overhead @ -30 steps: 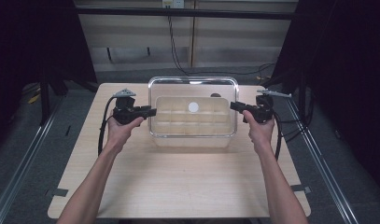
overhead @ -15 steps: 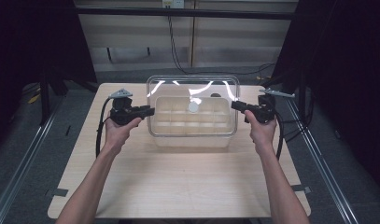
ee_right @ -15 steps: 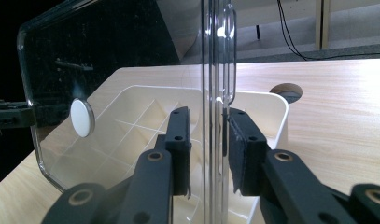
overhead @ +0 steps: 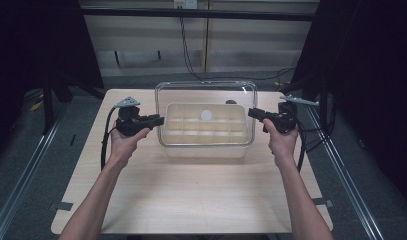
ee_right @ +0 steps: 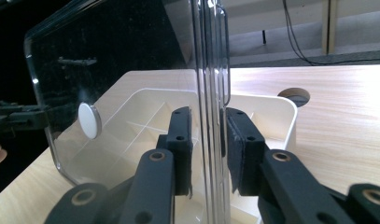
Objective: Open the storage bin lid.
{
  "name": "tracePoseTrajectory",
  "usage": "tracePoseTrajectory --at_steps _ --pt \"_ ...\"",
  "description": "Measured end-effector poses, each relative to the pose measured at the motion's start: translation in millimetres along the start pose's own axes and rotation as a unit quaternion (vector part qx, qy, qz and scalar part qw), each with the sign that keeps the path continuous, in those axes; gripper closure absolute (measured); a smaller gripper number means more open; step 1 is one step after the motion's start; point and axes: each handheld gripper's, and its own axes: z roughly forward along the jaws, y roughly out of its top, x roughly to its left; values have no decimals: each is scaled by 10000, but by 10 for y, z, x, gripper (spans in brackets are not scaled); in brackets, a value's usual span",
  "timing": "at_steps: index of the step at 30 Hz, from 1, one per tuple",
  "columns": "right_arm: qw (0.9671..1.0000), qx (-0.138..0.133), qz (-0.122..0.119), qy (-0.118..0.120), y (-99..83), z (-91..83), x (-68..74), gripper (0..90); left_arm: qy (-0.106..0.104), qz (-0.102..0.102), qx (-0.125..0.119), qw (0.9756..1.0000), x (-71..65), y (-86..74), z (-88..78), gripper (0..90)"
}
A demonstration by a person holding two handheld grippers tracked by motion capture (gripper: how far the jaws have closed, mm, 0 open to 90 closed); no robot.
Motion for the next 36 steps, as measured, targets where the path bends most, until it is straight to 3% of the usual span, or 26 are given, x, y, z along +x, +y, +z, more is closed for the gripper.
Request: tracePoseTrajectory --at_steps 24,36 --pt "9997 -112 -124 184 6 -147 112 732 -76 156 -127 9998 -104 41 -211 740" --pt "9994 -111 -163 276 -61 -224 157 734 -101 183 -94 9997 -159 -41 -279 742"
